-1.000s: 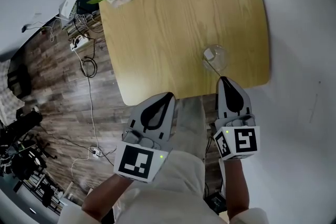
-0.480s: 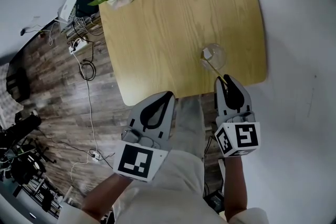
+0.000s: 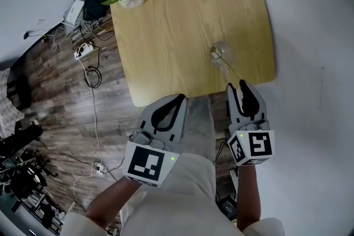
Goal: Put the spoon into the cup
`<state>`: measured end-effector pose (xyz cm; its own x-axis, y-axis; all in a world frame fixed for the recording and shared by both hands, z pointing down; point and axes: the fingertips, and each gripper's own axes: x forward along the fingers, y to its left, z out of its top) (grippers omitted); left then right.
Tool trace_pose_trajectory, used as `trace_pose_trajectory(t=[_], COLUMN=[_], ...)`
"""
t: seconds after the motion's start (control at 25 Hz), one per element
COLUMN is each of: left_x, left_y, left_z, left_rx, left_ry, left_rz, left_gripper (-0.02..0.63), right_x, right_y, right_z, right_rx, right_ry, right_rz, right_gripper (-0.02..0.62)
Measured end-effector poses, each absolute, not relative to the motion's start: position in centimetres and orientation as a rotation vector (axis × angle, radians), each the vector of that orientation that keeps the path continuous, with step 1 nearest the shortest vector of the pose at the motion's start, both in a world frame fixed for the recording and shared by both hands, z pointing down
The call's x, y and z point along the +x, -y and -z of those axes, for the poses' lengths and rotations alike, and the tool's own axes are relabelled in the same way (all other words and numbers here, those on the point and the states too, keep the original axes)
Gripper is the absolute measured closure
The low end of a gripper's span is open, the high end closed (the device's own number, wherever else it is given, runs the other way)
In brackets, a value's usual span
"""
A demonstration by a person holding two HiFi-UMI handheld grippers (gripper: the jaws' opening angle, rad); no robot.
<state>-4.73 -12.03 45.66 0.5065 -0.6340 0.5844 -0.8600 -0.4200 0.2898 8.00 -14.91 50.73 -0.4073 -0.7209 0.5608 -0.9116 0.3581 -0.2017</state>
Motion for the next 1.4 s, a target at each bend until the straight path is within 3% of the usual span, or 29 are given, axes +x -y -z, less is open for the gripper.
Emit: trace_pose_trajectory(t=[0.76,1.4], left_x=[-6.9,-11.2], left_y=[9.9,8.5], left_z=[-37.9,-30.0], left_rx=[2.26,2.34], left_ry=[1.293,1.433], left_rz=[-0.408,-0.223], left_gripper=[0.595,0.595], right_x=[6.0,2.7], right_y=[11.3,8.8], right_z=[-40.6,-30.7], right_rx=[1.431,1.471], right_ry=[2.361,2.501], right_rz=[-0.584,-0.318], right_gripper=[0.522,0.531])
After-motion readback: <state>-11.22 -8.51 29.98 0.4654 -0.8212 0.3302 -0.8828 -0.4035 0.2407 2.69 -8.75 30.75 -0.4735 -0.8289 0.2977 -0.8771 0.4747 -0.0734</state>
